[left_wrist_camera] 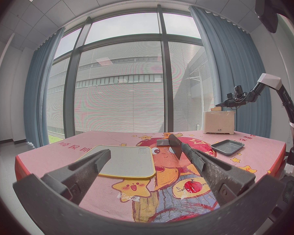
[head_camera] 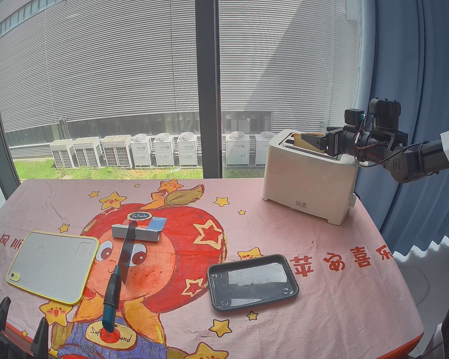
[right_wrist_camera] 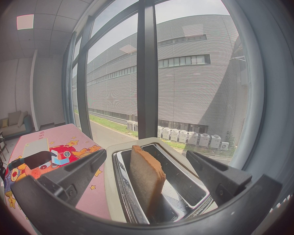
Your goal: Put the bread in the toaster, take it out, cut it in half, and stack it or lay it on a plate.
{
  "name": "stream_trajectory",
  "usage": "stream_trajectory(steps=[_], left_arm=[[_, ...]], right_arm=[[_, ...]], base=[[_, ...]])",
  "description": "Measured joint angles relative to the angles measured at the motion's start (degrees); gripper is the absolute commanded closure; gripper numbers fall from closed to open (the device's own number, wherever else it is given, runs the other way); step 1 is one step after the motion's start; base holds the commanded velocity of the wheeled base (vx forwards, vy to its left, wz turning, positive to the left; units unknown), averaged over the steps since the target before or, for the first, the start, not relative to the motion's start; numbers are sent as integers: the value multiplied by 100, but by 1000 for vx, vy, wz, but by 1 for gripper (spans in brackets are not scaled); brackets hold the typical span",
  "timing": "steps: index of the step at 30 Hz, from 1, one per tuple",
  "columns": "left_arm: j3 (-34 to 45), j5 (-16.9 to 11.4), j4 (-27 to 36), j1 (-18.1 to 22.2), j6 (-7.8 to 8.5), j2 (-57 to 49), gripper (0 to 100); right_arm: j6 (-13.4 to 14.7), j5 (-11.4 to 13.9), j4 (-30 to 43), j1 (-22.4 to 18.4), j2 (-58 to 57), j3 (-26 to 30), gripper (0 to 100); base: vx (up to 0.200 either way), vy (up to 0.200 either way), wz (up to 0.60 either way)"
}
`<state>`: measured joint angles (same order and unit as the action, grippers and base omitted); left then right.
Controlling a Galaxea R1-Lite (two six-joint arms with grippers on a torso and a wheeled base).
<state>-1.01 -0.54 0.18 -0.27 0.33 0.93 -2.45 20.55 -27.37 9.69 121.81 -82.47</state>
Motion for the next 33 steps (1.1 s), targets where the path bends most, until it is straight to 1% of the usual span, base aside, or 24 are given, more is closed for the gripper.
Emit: stream_trajectory(steps=[10,11,33], left_arm=[[0,0,0,0,2,0,0],[0,0,0,0,0,0,0],[0,0,0,0,0,0,0]], right_arm=[[-28,-2,-5,-55,107,24,0],[-39,-2,-5,-55,115,33,100],[-34,-6,-5,-22,-105,179,100]], base=[[0,0,0],[0,0,0],[0,0,0]])
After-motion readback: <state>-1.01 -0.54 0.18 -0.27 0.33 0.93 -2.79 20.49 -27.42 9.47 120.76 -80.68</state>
